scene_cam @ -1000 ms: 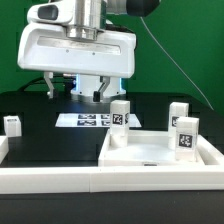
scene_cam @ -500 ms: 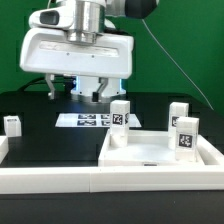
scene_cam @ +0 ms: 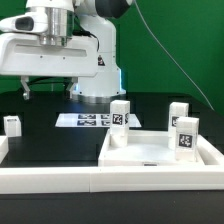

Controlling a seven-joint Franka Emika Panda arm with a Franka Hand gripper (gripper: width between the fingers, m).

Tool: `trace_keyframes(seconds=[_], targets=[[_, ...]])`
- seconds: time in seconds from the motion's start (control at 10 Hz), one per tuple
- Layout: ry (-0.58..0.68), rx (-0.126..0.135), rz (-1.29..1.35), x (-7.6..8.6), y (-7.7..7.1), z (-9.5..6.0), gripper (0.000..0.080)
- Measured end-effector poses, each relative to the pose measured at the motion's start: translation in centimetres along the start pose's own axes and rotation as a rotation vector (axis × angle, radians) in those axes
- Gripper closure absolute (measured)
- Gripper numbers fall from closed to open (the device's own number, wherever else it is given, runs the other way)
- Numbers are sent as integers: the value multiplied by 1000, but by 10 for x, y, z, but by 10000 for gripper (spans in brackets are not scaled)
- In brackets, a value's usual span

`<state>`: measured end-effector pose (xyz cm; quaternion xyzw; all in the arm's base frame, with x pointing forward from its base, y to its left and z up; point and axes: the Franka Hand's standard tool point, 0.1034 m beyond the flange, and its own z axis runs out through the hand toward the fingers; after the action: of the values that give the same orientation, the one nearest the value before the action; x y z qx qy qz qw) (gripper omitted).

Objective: Assemble square table

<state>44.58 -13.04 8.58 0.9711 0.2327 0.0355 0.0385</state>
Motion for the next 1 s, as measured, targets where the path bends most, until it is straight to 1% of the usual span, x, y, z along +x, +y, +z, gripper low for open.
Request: trace_keyframes(seconds=[0.1,0.2,0.3,0.4,0.5,0.6,0.7,0.8,0.9,1.0], targets=[[-5,4,3,-4,-2,1,150],[-24,40,1,-8,-1,2,150],[-51,112,39,-13,10,-1,150],[-60,121,56,-15,19,1,150],[-71,125,60,-18,20,5,150],[-78,126,64,-21,21,8,150],[-76,109,61,-24,25,12,150],[-69,66,61,-27,31,18,150],[-68,32,62,-33,36,25,150],[-75,24,63,-39,39,30,150]])
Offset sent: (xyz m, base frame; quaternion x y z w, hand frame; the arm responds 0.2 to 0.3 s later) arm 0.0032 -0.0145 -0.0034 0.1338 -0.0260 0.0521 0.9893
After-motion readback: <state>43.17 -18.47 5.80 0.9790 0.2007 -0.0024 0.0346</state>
